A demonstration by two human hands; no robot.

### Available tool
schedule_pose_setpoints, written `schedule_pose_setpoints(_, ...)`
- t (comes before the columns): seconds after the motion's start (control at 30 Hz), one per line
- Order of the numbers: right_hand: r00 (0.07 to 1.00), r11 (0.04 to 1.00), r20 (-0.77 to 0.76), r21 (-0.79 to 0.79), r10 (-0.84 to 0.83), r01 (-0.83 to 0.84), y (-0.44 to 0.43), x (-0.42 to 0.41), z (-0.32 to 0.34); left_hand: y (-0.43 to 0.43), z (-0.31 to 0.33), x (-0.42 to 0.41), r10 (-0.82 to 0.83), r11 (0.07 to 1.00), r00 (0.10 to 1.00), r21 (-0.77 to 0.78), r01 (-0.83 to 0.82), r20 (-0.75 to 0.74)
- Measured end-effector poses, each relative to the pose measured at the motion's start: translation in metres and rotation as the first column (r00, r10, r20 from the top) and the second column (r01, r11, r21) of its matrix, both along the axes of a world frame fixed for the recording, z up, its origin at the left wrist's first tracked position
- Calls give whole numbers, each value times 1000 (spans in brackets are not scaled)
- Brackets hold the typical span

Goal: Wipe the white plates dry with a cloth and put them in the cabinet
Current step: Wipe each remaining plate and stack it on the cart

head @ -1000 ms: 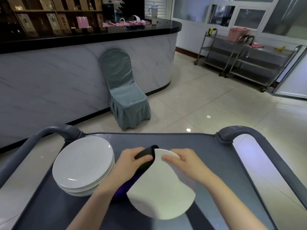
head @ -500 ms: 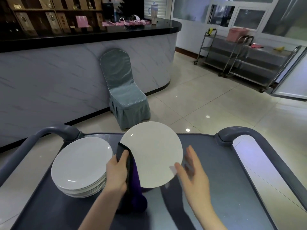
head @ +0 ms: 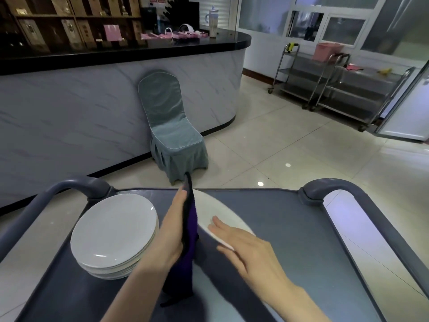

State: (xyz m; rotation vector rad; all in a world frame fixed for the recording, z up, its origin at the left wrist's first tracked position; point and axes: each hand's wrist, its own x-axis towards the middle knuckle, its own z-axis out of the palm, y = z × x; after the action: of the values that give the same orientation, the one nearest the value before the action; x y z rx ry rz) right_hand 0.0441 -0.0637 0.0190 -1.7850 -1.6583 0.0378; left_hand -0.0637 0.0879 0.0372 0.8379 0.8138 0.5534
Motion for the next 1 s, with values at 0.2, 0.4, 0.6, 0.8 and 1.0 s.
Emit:
schedule_pose_setpoints(0.2,504,971,-852,-20,-143,240,24,-19,28,-46,-11,17,7,465,985,872,152,-175)
schedule_pose_setpoints(0.4,346,950,-929,-17,-130,312,24,-19,34,-40,-23,15,-49,259,964,929,266,-262)
schedule_pose_setpoints(0.6,513,953,-834,-47,-203,301,14,-20,31,-26,-20,20,-59,646,980,741,183,-191)
schedule_pose_setpoints(0.8,549,941,-817,24,-175,336,20,-6,34,-55,-29,15,-49,168,928,913,373,-370)
schedule_pose_setpoints(1.0,559,957,-817,33,-140,288,11,-13,27,-22,-21,21,-102,349,950,883,313,-296)
